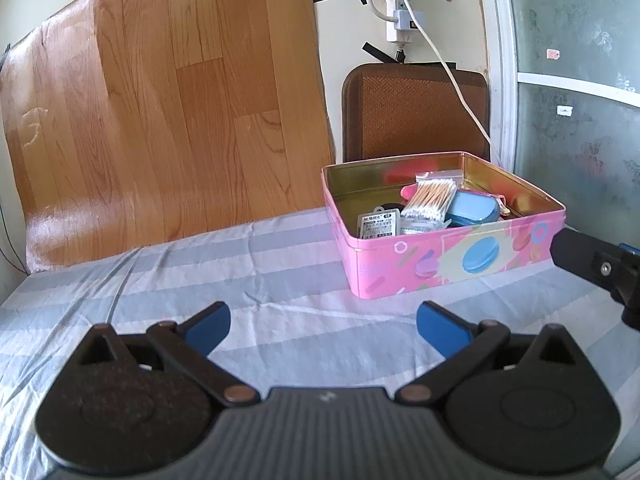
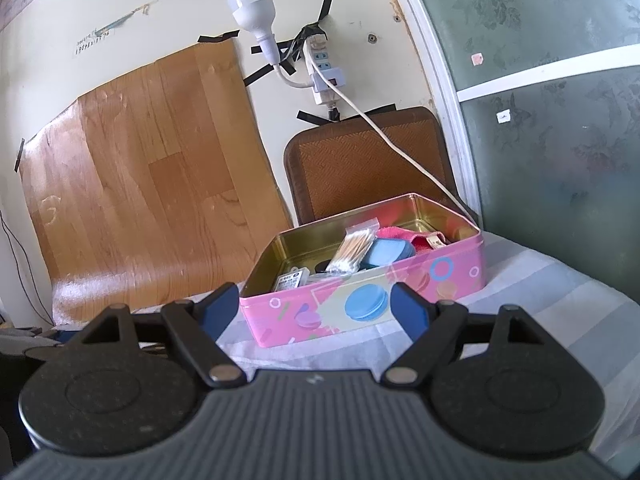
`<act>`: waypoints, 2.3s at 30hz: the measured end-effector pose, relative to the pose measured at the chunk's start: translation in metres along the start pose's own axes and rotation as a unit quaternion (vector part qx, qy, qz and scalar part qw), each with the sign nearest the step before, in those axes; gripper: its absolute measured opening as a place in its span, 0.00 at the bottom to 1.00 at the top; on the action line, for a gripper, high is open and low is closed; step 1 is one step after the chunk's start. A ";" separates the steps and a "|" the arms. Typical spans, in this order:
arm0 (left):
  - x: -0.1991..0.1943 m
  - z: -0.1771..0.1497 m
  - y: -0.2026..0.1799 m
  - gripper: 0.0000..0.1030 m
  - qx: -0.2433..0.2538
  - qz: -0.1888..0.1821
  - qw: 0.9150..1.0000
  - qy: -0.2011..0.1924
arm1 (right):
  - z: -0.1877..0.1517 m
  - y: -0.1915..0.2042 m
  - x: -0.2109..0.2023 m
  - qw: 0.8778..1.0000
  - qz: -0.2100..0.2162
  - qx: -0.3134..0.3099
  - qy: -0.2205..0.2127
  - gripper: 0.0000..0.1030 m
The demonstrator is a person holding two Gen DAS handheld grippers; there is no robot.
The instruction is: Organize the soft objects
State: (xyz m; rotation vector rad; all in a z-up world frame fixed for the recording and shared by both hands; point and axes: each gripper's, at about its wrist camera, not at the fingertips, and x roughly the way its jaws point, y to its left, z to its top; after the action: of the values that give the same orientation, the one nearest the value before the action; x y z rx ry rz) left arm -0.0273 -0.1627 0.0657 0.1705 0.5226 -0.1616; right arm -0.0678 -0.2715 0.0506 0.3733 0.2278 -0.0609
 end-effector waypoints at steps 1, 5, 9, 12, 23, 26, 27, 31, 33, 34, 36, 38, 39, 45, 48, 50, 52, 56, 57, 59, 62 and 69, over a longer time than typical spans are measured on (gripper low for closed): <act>0.001 0.000 0.000 1.00 0.000 0.000 1.000 0.001 | 0.000 0.000 0.000 1.000 0.000 0.000 0.001 0.83; 0.002 -0.001 -0.001 1.00 0.000 0.000 1.000 0.005 | 0.000 -0.002 0.002 1.000 0.001 0.000 0.004 0.83; 0.005 -0.003 -0.001 1.00 0.001 -0.004 1.000 0.014 | 0.000 -0.002 0.004 1.000 0.001 -0.001 0.006 0.83; 0.007 -0.004 -0.003 1.00 0.000 -0.006 1.000 0.022 | 0.000 -0.003 0.005 1.000 0.002 0.000 0.009 0.83; 0.012 -0.009 -0.006 1.00 -0.007 -0.016 0.999 0.046 | -0.004 -0.004 0.006 1.000 -0.001 0.003 0.014 0.83; 0.013 -0.010 -0.007 1.00 -0.008 -0.016 0.999 0.052 | -0.004 -0.005 0.007 1.000 -0.001 0.002 0.014 0.83; 0.013 -0.011 -0.008 1.00 -0.008 -0.015 0.998 0.052 | -0.004 -0.005 0.007 1.000 -0.001 0.003 0.015 0.83; 0.015 -0.011 -0.007 1.00 -0.010 -0.013 0.998 0.055 | -0.005 -0.004 0.007 1.000 -0.003 0.004 0.016 0.83; 0.016 -0.012 -0.007 1.00 -0.010 -0.012 0.998 0.057 | -0.005 -0.004 0.007 1.000 -0.003 0.004 0.017 0.83; 0.016 -0.012 -0.007 1.00 -0.011 -0.011 0.998 0.058 | -0.005 -0.004 0.006 1.000 -0.003 0.004 0.017 0.83; 0.017 -0.012 -0.007 1.00 -0.010 -0.012 0.998 0.059 | -0.006 -0.003 0.007 1.000 -0.004 0.005 0.019 0.83; 0.018 -0.013 -0.007 1.00 -0.009 -0.012 0.998 0.061 | -0.006 -0.003 0.008 1.000 -0.004 0.005 0.021 0.83; 0.019 -0.014 -0.007 1.00 -0.009 -0.012 0.998 0.063 | -0.007 -0.003 0.008 1.000 -0.005 0.005 0.022 0.83; 0.025 -0.018 -0.007 1.00 -0.010 -0.017 0.997 0.080 | -0.008 -0.004 0.010 1.000 -0.006 0.007 0.027 0.83; 0.027 -0.019 -0.006 1.00 -0.013 -0.018 0.996 0.087 | -0.008 -0.004 0.011 1.000 -0.007 0.009 0.028 0.83; 0.028 -0.019 -0.006 1.00 -0.014 -0.019 0.996 0.091 | -0.009 -0.004 0.011 0.999 -0.008 0.010 0.030 0.83; 0.029 -0.020 -0.007 1.00 -0.013 -0.020 0.995 0.095 | -0.010 -0.005 0.012 0.999 -0.008 0.011 0.031 0.83; 0.031 -0.021 -0.007 1.00 -0.012 -0.020 0.995 0.100 | -0.010 -0.005 0.013 0.999 -0.007 0.010 0.033 0.83; 0.031 -0.021 -0.007 1.00 -0.013 -0.021 0.995 0.101 | -0.010 -0.006 0.013 0.999 -0.007 0.010 0.033 0.83; 0.032 -0.022 -0.007 1.00 -0.014 -0.021 0.994 0.104 | -0.011 -0.005 0.013 0.999 -0.008 0.011 0.034 0.83; 0.033 -0.022 -0.007 1.00 -0.013 -0.021 0.994 0.106 | -0.011 -0.005 0.014 0.999 -0.009 0.012 0.035 0.83; 0.036 -0.024 -0.010 1.00 -0.012 -0.019 0.993 0.113 | -0.011 -0.005 0.014 0.999 -0.008 0.012 0.036 0.83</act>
State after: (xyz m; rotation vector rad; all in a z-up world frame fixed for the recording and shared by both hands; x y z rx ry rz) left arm -0.0097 -0.1712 0.0259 0.1567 0.7528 -0.1733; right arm -0.0570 -0.2723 0.0353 0.3978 0.3019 -0.0669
